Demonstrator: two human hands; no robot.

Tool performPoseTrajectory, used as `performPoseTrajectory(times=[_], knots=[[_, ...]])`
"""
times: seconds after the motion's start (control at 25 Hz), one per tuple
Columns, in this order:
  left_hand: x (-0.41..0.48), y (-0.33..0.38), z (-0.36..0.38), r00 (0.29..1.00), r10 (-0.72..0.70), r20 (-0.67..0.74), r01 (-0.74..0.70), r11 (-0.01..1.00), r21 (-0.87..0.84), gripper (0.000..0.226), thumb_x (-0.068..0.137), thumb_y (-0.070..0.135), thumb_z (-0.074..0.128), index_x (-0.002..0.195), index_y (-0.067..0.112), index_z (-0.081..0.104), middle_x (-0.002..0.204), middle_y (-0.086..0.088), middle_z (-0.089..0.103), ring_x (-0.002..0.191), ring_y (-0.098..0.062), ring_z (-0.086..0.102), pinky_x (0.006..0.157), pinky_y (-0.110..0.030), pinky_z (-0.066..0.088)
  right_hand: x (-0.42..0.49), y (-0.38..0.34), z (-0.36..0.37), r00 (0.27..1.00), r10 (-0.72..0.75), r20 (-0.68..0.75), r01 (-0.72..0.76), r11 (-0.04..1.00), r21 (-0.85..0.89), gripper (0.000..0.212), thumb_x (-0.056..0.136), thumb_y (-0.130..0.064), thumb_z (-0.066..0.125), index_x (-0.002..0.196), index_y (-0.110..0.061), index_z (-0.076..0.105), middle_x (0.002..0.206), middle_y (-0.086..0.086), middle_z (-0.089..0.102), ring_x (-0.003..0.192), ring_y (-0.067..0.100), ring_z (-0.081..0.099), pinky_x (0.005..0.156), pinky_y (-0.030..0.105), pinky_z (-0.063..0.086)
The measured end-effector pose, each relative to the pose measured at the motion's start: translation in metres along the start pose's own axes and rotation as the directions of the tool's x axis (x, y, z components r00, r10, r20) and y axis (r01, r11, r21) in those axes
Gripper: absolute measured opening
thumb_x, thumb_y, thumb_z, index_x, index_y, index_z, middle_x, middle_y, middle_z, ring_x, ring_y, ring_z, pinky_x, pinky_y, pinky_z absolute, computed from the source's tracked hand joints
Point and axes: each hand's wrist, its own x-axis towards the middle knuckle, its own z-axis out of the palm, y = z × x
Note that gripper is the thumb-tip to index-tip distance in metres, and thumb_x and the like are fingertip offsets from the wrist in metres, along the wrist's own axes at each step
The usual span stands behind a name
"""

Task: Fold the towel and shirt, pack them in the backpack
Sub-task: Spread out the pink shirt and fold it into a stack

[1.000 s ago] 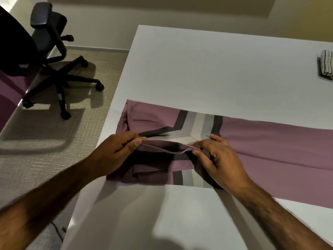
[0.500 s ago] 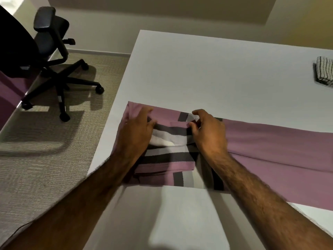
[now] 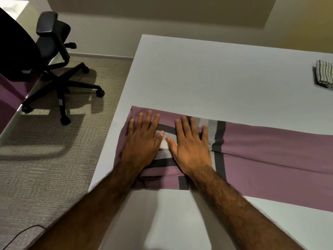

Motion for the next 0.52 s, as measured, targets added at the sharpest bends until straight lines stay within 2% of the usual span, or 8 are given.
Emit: performPoseTrajectory(times=[0.16,0.36,0.52], knots=[[0.001,0.000,-0.001,1.000,-0.026,0.018,0.026,0.999,-0.032,0.071,0.101,0.059,0.016,0.164,0.025,0.011,0.172,-0.005,0.007,0.158,-0.027,0.005,0.127,-0.050,0.004,-0.002,0.024,-0.003,0.998,0.055,0.020,-0.055,0.998,-0.021,0.075,0.101,-0.064,-0.001,0.162,-0.021,-0.004,0.170,0.000,-0.010,0.156,0.022,-0.011,0.123,0.058,-0.006],[-0.001,-0.004,-0.006,0.999,-0.008,0.052,0.011,0.998,-0.064,0.077,0.097,0.065,0.005,0.164,0.028,0.006,0.172,-0.002,-0.001,0.158,-0.025,-0.002,0.127,-0.049,-0.001,-0.007,0.080,-0.011,0.991,0.120,0.067,-0.120,0.993,-0.001,0.076,0.098,-0.065,-0.009,0.160,-0.022,-0.012,0.167,-0.002,-0.020,0.154,0.018,-0.020,0.124,0.057,-0.006],[0.000,-0.001,-0.007,0.998,-0.020,0.056,0.022,0.999,-0.039,0.077,0.096,0.069,0.000,0.163,0.032,0.000,0.171,0.001,-0.006,0.158,-0.022,-0.007,0.127,-0.048,-0.003,-0.027,0.142,-0.016,0.985,0.168,0.032,-0.168,0.986,0.014,0.077,0.099,-0.067,-0.007,0.161,-0.022,-0.011,0.167,-0.003,-0.020,0.154,0.015,-0.020,0.124,0.054,-0.009]])
